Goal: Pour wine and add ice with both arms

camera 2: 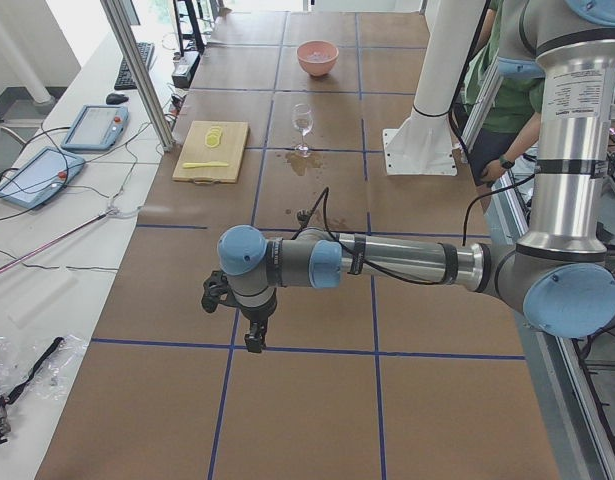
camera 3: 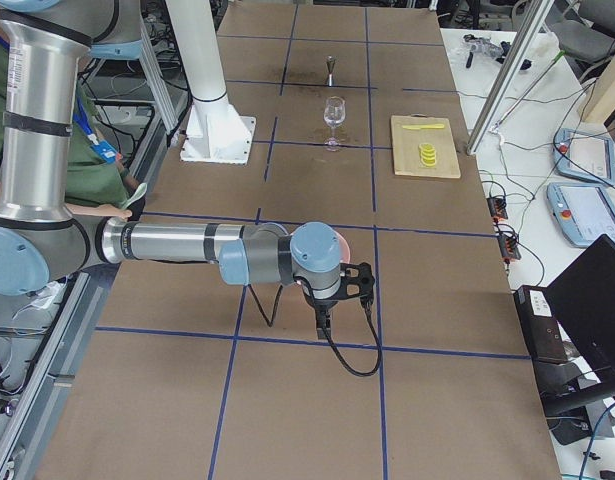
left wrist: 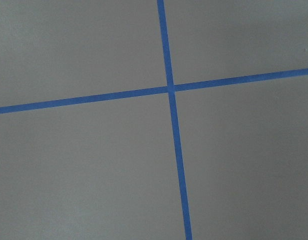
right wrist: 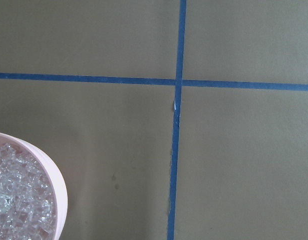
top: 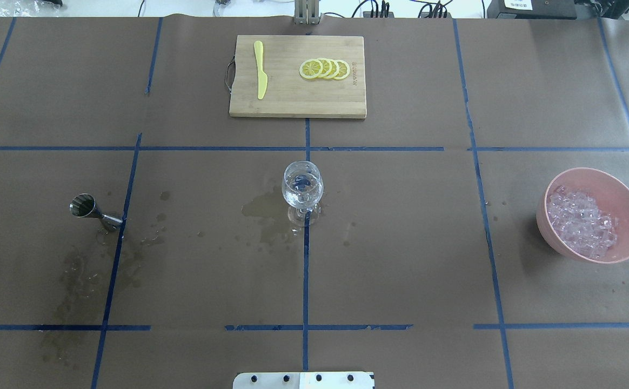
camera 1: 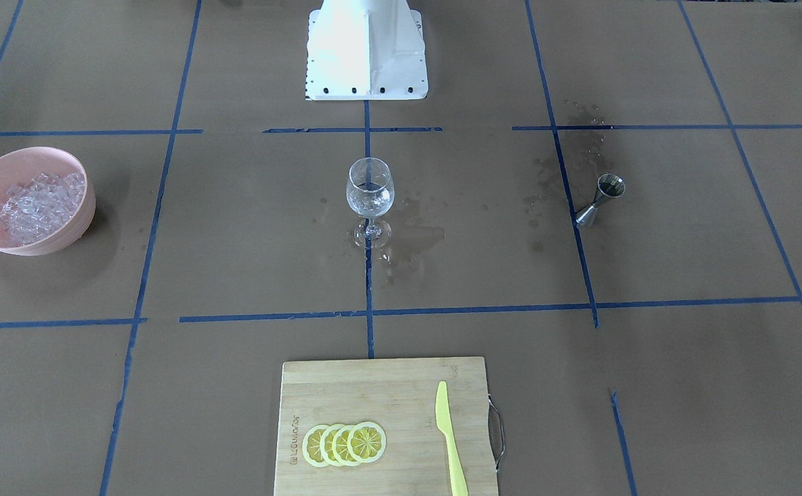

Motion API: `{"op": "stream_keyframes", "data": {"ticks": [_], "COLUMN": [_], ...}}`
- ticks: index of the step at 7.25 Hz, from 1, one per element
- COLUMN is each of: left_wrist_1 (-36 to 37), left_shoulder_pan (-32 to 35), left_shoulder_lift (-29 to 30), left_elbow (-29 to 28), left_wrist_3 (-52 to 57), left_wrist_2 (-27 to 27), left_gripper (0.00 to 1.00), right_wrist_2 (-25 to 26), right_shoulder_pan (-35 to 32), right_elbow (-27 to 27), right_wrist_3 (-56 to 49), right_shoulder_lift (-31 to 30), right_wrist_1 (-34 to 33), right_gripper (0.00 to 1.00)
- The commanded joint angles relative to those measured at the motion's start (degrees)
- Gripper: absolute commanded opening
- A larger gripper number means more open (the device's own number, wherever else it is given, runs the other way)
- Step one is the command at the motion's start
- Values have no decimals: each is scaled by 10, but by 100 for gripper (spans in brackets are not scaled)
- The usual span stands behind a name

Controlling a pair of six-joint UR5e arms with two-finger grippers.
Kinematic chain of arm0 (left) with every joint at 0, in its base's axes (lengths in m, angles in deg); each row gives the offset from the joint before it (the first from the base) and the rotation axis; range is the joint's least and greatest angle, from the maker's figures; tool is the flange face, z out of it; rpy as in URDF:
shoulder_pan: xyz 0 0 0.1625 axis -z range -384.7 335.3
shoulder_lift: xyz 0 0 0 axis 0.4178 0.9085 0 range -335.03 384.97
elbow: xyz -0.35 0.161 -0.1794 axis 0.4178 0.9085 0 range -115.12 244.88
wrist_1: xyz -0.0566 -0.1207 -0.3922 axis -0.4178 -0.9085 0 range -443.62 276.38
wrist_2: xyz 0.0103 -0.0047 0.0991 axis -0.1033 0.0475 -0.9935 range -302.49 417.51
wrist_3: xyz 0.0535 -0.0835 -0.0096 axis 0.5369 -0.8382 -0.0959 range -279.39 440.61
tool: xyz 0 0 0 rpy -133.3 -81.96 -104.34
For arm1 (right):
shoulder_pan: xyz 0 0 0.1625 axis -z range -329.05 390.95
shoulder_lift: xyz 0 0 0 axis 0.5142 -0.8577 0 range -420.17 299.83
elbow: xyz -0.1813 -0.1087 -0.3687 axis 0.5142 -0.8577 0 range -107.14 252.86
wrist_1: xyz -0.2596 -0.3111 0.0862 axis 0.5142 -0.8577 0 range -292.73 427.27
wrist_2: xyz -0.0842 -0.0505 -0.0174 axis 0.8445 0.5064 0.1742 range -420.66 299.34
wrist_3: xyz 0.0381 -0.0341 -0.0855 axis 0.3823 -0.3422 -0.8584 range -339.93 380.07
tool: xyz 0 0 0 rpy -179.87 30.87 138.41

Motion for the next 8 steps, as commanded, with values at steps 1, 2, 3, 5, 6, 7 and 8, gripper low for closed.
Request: {"op": "stream_keyframes", "data": {"ticks": [1,2,3,5,6,7,8], "left_wrist_1": [-2,0,1,-5,-23,-60,-154], "left_shoulder_pan": [0,1,2,-5,-53,-111,-178], "left_shoulder_lift": [4,10,11,16,12,4,-45], "left_elbow": [14,66,140,249,290,319,347], "left_wrist_3": [-2,-8,-22,-133,-227,-329,-445], "left_wrist_2": [0,-2,-4,-3,-4,-15,-73], "left_gripper": [100,100,100,100,100,100,100], "right_wrist_2": [0,0,-1,7,8,5,6], "right_shoulder_pan": [0,0,0,0,0,0,1], "right_elbow": [0,2,4,6,7,3,3], "right_wrist_3": [5,6,6,5,6,11,27], "right_shoulder_lift": [3,4,4,9,10,10,8], "right_wrist_1": [2,3,4,7,7,3,7], "right_gripper": [100,100,100,100,100,100,100]}}
